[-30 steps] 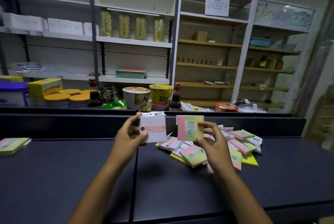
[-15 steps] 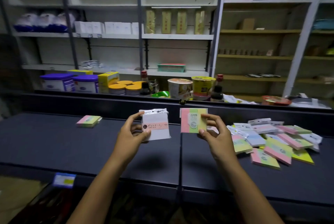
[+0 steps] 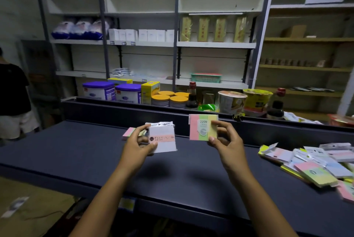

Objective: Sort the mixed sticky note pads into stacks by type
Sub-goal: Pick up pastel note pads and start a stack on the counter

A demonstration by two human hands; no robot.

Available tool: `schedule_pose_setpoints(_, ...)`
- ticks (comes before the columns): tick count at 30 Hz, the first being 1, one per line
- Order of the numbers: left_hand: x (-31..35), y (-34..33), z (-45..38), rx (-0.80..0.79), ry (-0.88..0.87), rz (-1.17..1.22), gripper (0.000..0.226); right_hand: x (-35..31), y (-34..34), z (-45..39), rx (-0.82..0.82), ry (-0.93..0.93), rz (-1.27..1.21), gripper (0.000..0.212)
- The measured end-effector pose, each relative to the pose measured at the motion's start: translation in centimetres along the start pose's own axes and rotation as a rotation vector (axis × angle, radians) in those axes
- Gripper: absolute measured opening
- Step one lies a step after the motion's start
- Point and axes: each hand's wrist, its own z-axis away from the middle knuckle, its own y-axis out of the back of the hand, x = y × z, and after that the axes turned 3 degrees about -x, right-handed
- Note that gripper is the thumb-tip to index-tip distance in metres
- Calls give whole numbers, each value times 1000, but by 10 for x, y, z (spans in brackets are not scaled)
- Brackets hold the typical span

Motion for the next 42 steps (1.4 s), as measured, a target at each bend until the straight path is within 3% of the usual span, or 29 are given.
schedule_pose_setpoints(8, -51, 16, -78, -122, 60, -167, 54, 20, -54, -29, 71, -23, 45, 41)
schedule_pose_setpoints(20, -91, -17, -134, -303, 77, -507, 60, 32, -63, -46, 128, -56, 163, 38)
schedule_pose_setpoints(24, -94, -19, -142, -307, 66, -634, 56, 37, -65, -50, 130, -60, 178, 38)
schedule_pose_setpoints(28, -96, -20, -148, -335, 60, -826, 32, 41, -71, -55, 122, -55, 182, 39)
schedule_pose_setpoints(32, -98, -23, -144, -284, 8, -1013, 34, 46, -76, -57, 115, -57, 184, 40)
schedule_pose_setpoints(37, -99, -20, -139, -272, -31, -1013, 35, 52, -90, -62, 102, -72, 173, 41)
schedule_pose_setpoints(42, -91, 8, -142, -211, -216, -960, 32, 56, -109, -69, 59, -73, 162, 40)
